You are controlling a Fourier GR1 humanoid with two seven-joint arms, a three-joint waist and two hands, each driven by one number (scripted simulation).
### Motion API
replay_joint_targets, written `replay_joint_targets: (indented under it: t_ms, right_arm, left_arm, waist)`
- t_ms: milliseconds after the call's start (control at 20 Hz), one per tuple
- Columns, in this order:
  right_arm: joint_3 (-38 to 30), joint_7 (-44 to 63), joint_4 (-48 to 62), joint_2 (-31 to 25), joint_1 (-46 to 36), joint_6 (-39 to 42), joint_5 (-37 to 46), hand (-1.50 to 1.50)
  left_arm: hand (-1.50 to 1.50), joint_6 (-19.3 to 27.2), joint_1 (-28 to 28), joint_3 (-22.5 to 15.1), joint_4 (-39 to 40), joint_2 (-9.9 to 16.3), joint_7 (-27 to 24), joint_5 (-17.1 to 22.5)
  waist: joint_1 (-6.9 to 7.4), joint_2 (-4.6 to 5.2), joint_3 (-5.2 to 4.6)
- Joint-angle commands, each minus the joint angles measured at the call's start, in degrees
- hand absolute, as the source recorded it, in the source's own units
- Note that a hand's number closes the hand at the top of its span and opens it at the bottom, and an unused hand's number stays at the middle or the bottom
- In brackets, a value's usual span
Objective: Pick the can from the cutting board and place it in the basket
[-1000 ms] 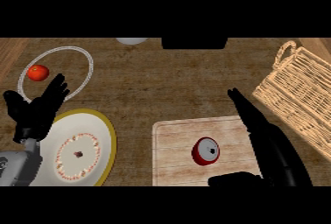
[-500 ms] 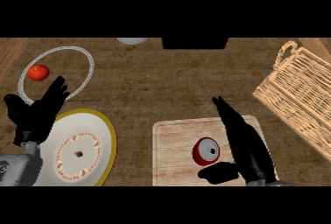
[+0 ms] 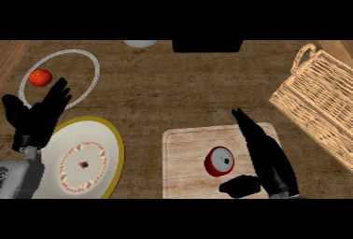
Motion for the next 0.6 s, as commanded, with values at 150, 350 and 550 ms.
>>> replay_joint_targets:
  t_ms: [150,350,550]
  right_arm:
    - [-1.13,-7.65,2.13,2.27,3.02,0.20,-0.68,-1.50]
    - [2.22,-6.00,-1.16,4.46,3.81,0.95,2.59,-1.50]
    - [2.00,-5.89,3.58,5.89,3.25,0.98,5.04,-1.50]
  left_arm:
    - [0.00,-2.74,0.00,2.33,-0.53,-0.89,0.34,-0.30]
    - [0.00,-1.86,1.64,2.08,0.87,-2.85,-2.59,-3.10]
    - [0.00,-1.42,-1.83,1.90,-0.89,-3.73,1.60,-3.62]
  waist:
    - [0.04,0.01,0.00]
    - [0.02,0.01,-0.01]
    - [0.07,0.02,0.00]
